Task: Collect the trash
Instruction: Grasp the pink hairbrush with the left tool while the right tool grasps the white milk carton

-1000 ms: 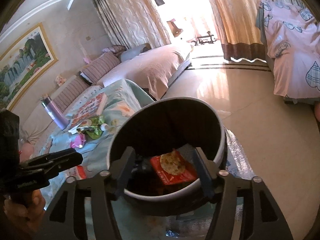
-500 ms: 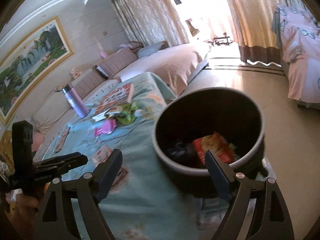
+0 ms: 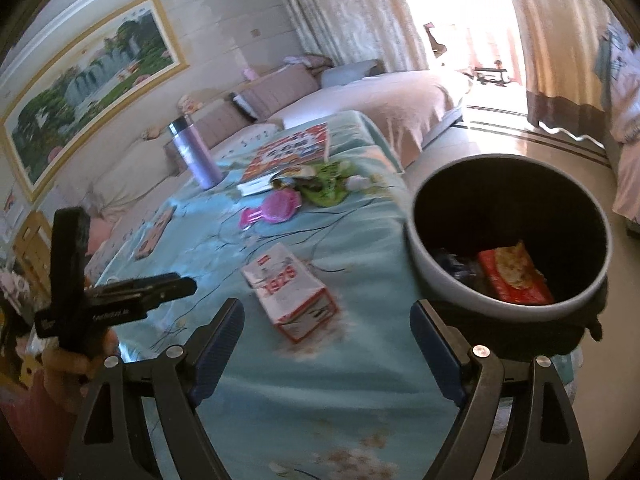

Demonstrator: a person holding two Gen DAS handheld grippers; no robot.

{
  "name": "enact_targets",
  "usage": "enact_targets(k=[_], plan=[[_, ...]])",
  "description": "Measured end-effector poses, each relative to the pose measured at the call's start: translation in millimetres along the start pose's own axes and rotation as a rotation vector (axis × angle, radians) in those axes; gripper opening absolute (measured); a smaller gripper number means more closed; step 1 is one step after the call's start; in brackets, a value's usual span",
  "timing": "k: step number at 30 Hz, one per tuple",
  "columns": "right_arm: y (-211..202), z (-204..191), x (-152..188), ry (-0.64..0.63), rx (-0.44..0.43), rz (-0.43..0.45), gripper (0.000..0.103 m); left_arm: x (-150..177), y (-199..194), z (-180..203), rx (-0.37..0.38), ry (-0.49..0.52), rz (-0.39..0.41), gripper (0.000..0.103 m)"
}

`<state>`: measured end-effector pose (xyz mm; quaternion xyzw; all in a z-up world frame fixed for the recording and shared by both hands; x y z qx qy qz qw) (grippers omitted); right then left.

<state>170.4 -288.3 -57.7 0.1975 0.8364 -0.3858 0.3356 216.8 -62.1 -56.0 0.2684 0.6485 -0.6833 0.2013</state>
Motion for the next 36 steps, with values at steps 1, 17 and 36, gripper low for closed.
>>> enact_targets(k=[1, 17, 36], plan=[[3, -3, 0, -0.011, -0.006, -0.009, 0.087, -1, 2, -2, -0.004, 0.013, 0.001, 0.060], [60, -28, -6, -0.199, -0.060, -0.142, 0.087, -67, 48, 4, -0.037, 0.367, 0.115, 0.077], [97, -17, 2, -0.194, -0.004, -0.255, 0.058, -83, 100, 29, -0.021, 0.537, 0.047, 0.019]])
Point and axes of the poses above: each gripper's, at about its wrist camera, not at the fingertips, and y roughly the way its jaws point, z to its right, x to its underside, the point moved 4 cm from there along y, roughly the way its jaws point, and after that the axes turned 12 degrees about -x, right-handed, at the moved point
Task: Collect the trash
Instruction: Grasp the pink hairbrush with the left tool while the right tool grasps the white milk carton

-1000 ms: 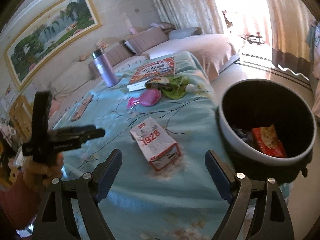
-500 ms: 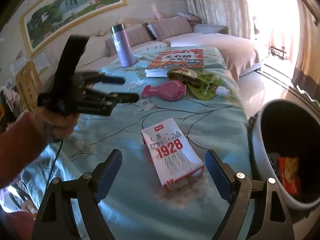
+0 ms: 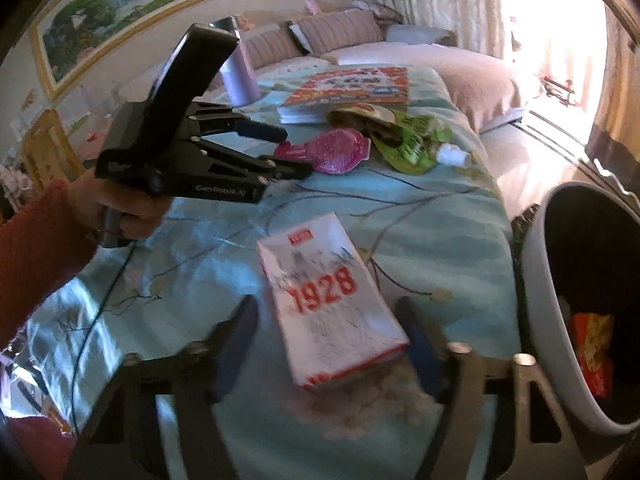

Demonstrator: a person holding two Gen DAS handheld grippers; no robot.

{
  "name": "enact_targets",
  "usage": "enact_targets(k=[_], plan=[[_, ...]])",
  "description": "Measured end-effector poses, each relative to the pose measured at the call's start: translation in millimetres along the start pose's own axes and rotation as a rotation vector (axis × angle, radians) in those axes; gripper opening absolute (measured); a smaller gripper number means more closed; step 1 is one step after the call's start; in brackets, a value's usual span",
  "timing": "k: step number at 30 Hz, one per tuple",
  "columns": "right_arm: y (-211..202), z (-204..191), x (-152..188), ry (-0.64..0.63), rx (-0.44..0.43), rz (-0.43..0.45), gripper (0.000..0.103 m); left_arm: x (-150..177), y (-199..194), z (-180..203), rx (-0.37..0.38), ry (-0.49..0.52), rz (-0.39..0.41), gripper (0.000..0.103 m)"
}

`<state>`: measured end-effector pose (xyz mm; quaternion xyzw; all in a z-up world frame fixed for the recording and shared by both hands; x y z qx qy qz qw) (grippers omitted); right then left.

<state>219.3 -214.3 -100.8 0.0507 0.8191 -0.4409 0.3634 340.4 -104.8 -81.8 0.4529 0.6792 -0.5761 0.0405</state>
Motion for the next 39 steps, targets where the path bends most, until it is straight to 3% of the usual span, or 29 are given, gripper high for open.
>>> enact_targets(k=[3, 12, 15, 16, 17, 18, 20, 27, 28, 29, 30, 32, 35, 39], plan=[[-4, 0, 3, 0.029, 0.000, 0.014, 0.057, 5, -5, 3, 0.012, -0.026, -0.019, 0.003], [-32, 0, 18, 0.130, -0.018, 0.086, 0.056, 35, -39, 24, 0.073, -0.103, -0.050, 0.001], [-40, -2, 26, 0.155, -0.021, 0.101, 0.056, 30, -45, 26, 0.044, -0.096, -0.035, 0.002], [-42, -2, 28, 0.166, -0.025, 0.107, 0.056, 27, -43, 27, 0.031, -0.090, -0.035, 0.004], [-44, -2, 30, 0.176, -0.030, 0.111, 0.056, 24, -41, 26, 0.016, -0.084, -0.039, 0.014], [-45, -3, 31, 0.183, -0.033, 0.114, 0.056, 21, -38, 24, -0.003, -0.079, -0.039, 0.032], [-49, -2, 36, 0.199, -0.038, 0.123, 0.056, 12, -32, 19, -0.046, -0.074, -0.020, 0.058], [-54, 6, 44, 0.255, -0.047, 0.136, 0.056, -10, 6, 11, -0.075, -0.016, -0.051, 0.064], [-55, 6, 45, 0.257, -0.046, 0.138, 0.056, -12, 8, 9, -0.057, -0.026, -0.044, 0.063], [-56, 6, 45, 0.258, -0.045, 0.139, 0.055, -13, 10, 7, -0.031, -0.036, -0.051, 0.056], [-57, 6, 46, 0.258, -0.044, 0.141, 0.055, -13, 11, 7, 0.014, -0.050, -0.059, 0.038], [-57, 6, 46, 0.260, -0.043, 0.144, 0.055, -11, 9, 8, 0.042, -0.061, -0.058, 0.026], [-57, 5, 46, 0.266, -0.043, 0.152, 0.055, -4, 1, 14, 0.022, -0.054, -0.059, 0.020], [-61, 1, 48, 0.267, -0.044, 0.169, 0.055, 16, -25, 17, 0.059, -0.139, -0.083, 0.015]])
Point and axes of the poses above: each gripper's, at about its wrist camera, not at the fingertips, and y roughly the way its jaws point, z to its right, x to its underside, the point moved 4 cm from there along y, roughly the way its jaws point, and after that the axes turned 12 degrees about -x, right-handed, at the moved point
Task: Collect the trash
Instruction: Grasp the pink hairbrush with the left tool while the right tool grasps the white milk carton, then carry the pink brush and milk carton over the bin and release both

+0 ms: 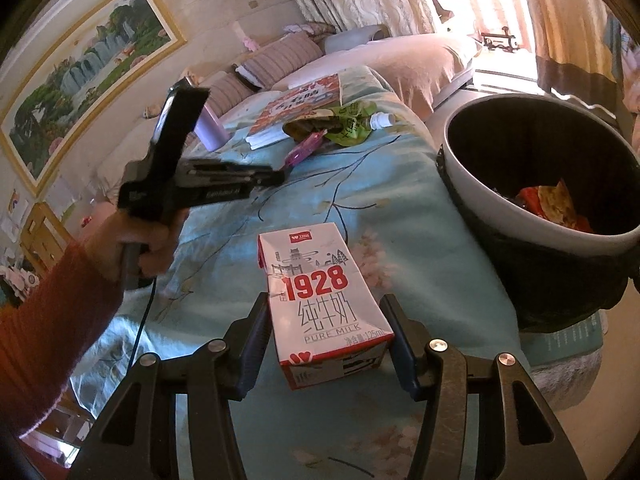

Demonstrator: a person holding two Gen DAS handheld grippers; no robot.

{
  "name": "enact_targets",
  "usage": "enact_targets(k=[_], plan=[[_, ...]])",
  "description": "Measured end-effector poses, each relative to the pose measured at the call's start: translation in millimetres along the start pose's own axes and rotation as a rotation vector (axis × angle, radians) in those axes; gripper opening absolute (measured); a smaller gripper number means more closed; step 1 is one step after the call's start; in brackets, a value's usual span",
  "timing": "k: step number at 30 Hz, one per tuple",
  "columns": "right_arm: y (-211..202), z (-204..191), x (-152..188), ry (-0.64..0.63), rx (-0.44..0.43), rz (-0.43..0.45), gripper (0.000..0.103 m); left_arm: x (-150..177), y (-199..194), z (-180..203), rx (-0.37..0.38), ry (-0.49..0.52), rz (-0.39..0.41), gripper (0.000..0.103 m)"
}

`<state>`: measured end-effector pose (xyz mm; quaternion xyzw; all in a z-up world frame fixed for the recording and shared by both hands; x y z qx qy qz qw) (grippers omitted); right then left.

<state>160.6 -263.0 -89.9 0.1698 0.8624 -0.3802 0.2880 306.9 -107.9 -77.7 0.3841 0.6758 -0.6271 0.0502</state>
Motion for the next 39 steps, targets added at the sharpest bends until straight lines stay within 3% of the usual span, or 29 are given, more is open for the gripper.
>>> enact_targets(k=[3, 6, 10, 14, 16, 18, 19, 24, 27, 31, 32, 33, 39], plan=[[-6, -1, 2, 0.002, 0.000, 0.017, 0.055, 24, -24, -1, 0.039, -0.077, -0.010, 0.000], [-11, 0, 2, 0.015, 0.003, 0.034, 0.054, 50, -44, 0, 0.118, -0.182, -0.029, 0.000], [-12, 3, 4, 0.025, 0.013, 0.039, 0.053, 80, -62, 7, 0.147, -0.259, -0.039, 0.000], [-12, 2, 7, 0.018, 0.033, 0.037, 0.053, 87, -70, 13, 0.069, -0.240, -0.026, 0.003], [-14, 2, 8, 0.019, 0.031, 0.042, 0.052, 93, -74, 12, 0.093, -0.263, -0.028, 0.014], [-17, 2, 8, 0.018, 0.034, 0.054, 0.049, 97, -78, 13, 0.110, -0.314, -0.035, 0.063], [-19, 3, 9, 0.023, 0.034, 0.058, 0.048, 98, -81, 14, 0.104, -0.336, -0.030, 0.068], [-22, 10, 10, 0.040, 0.035, 0.071, 0.048, 99, -79, 32, 0.127, -0.394, -0.068, 0.072], [-24, 11, 11, 0.030, 0.039, 0.070, 0.048, 93, -70, 46, 0.118, -0.394, -0.094, 0.072], [-30, 14, 11, 0.035, 0.040, 0.084, 0.048, 79, -58, 55, 0.075, -0.389, -0.073, 0.071], [-32, 15, 12, 0.039, 0.040, 0.088, 0.048, 76, -57, 57, 0.056, -0.375, -0.060, 0.063], [-33, 17, 12, 0.044, 0.042, 0.092, 0.048, 75, -56, 59, 0.046, -0.360, -0.052, 0.048], [-42, 24, 14, 0.066, 0.042, 0.111, 0.048, 81, -67, 73, 0.081, -0.287, -0.011, 0.045]])
Point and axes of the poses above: each gripper's, at about its wrist camera, not at the fingertips, and y roughly the way its jaws point, z to its right, x to its underside, the point moved 4 cm from there along y, roughly the way its jaws point, and after that the axes turned 12 degrees about -x, right-handed, at the moved point
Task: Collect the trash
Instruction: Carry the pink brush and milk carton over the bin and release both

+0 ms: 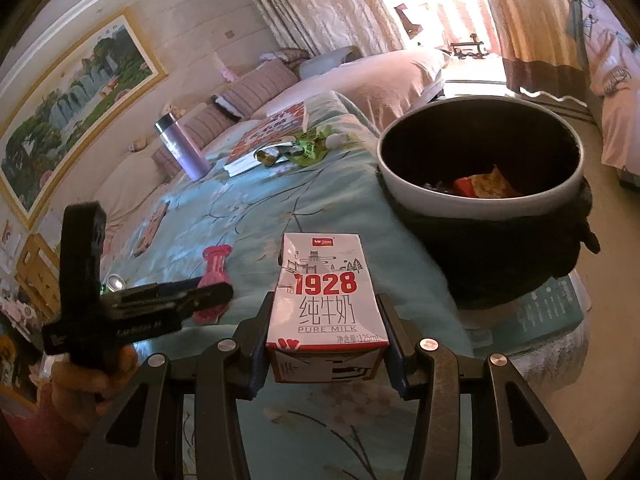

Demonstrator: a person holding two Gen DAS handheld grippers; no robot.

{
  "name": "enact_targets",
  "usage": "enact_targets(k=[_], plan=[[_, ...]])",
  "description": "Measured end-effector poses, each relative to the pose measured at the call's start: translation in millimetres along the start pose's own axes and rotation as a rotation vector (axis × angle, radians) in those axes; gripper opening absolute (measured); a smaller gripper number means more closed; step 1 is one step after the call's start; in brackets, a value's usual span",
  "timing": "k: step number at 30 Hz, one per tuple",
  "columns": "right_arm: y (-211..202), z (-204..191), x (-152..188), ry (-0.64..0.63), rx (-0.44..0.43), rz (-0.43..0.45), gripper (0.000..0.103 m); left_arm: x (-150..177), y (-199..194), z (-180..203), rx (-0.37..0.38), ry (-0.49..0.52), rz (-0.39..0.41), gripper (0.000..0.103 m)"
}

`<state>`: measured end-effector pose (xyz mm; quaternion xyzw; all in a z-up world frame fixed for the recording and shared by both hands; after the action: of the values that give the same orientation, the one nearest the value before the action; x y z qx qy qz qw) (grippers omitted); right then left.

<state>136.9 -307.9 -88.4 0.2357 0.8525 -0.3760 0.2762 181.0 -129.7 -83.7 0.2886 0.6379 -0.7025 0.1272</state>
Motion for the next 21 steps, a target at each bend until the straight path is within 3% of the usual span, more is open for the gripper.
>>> enact_targets(k=[8, 21], plan=[[-5, -2, -8, 0.004, -0.005, 0.028, 0.048, 3, -26, 10, 0.063, 0.010, 0.035, 0.045], [-21, 6, -18, 0.006, 0.015, 0.078, 0.048, -2, -30, 41, 0.042, 0.076, 0.049, 0.045]])
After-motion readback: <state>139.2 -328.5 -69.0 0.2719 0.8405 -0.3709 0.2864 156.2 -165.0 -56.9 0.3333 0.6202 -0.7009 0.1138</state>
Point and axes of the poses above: each gripper's, at about its wrist camera, not at the fingertips, and y roughly the way its jaws point, z to its right, x to its underside, the point moved 4 cm from there along y, roughly the way its jaws point, and after that the axes turned 12 degrees about -x, right-handed, at the moved point
